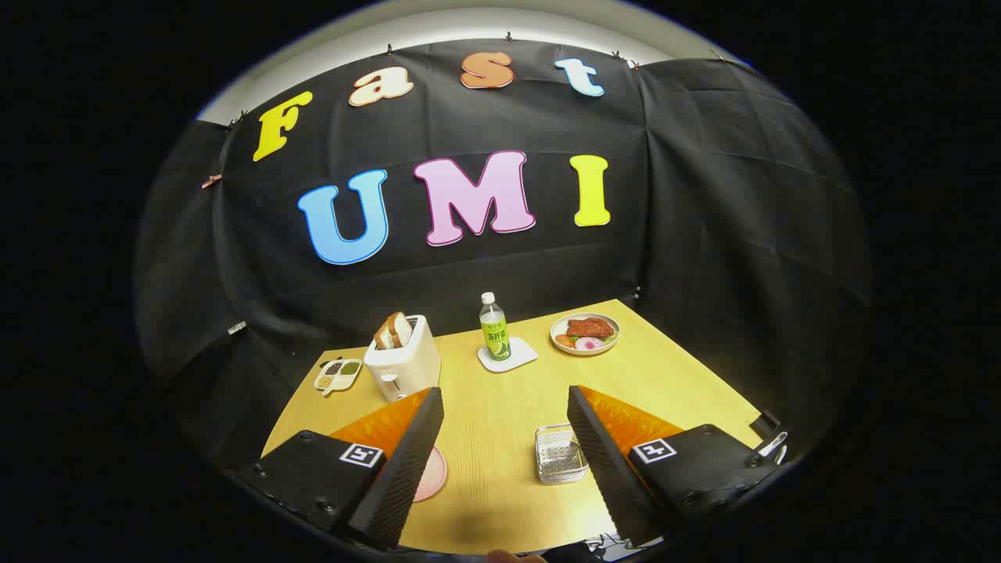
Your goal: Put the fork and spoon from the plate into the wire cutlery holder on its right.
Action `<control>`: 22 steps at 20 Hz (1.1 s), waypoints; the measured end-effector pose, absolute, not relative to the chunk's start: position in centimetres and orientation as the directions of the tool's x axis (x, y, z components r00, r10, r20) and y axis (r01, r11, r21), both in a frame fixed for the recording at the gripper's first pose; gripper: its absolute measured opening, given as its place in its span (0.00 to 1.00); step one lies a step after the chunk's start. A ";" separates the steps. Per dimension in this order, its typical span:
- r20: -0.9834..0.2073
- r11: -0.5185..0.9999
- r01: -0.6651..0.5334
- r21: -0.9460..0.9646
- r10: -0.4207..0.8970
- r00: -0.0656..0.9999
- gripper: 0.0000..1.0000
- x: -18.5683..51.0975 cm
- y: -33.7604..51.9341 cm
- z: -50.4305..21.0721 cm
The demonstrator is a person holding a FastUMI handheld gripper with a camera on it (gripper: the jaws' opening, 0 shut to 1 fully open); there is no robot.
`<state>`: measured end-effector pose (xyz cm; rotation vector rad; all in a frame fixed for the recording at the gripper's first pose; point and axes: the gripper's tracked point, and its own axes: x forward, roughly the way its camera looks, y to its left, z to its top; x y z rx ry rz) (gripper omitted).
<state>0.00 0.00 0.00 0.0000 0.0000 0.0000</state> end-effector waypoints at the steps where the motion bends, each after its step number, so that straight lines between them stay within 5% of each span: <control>1: -0.007 1.000 -0.003 -0.001 0.003 1.000 0.99 0.1 0.1 -0.1; 22: -0.141 0.999 -0.040 -0.010 0.039 0.989 0.99 1.8 1.7 -3.6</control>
